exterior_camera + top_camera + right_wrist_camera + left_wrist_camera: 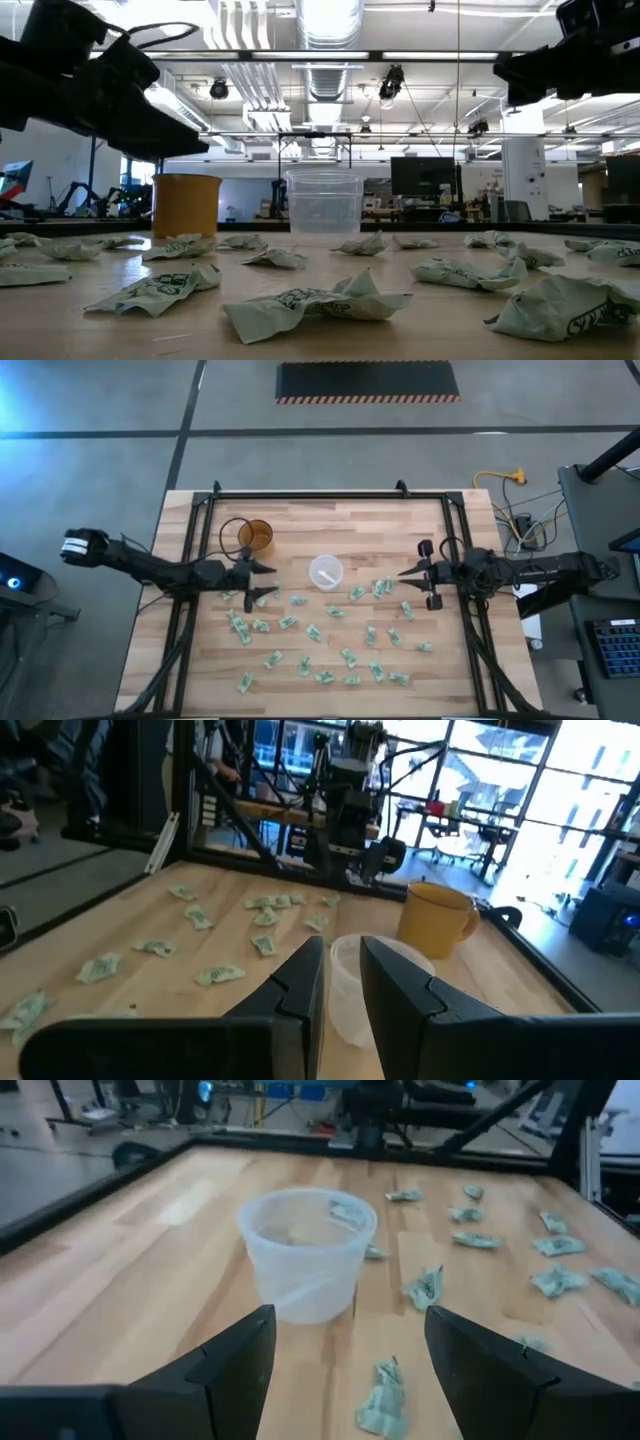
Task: Pick and place Stevia / Truvia into bins
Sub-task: Put the stevia packet into the transparent container
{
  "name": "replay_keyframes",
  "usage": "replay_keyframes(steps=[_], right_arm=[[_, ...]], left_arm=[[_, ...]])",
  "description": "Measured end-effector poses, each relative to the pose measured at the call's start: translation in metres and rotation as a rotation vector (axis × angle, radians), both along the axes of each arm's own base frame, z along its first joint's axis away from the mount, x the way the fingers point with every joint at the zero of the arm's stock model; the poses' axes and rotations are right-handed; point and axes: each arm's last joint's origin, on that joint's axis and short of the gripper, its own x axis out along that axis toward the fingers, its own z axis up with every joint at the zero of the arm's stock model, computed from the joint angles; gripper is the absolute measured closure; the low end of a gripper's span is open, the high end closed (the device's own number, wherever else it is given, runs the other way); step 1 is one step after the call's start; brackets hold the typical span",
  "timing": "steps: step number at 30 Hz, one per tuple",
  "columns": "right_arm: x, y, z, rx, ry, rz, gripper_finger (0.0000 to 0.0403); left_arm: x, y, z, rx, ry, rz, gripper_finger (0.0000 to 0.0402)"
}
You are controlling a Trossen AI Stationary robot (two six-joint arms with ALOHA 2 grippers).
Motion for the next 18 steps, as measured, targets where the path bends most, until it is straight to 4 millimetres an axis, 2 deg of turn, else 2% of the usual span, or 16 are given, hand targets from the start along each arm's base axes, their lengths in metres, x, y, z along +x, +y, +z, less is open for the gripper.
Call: replay_keyframes(steps=[5, 11, 14, 18], right_arm=[[0.001, 0.0, -0.001, -0.011, 0.012, 0.001, 0.0344], [0.001, 0.0, -0.001, 0.009, 0.014, 0.003, 0.0344], [0.001, 0.0, -0.001, 0.041, 0.017, 0.003, 0.0344], [0.001, 0.0, -0.001, 0.08, 0.022, 0.002, 0.0344]], left_arm=[[0.005, -0.001, -0.003, -0.026, -0.014, -0.002, 0.0161], [0.009, -0.006, -0.008, -0.037, 0.004, -0.164, 0.0161], [0.012, -0.006, -0.012, -0.008, 0.03, -0.171, 0.0162], [0.024, -0.007, -0.008, 0.025, 0.117, -0.172, 0.0177]])
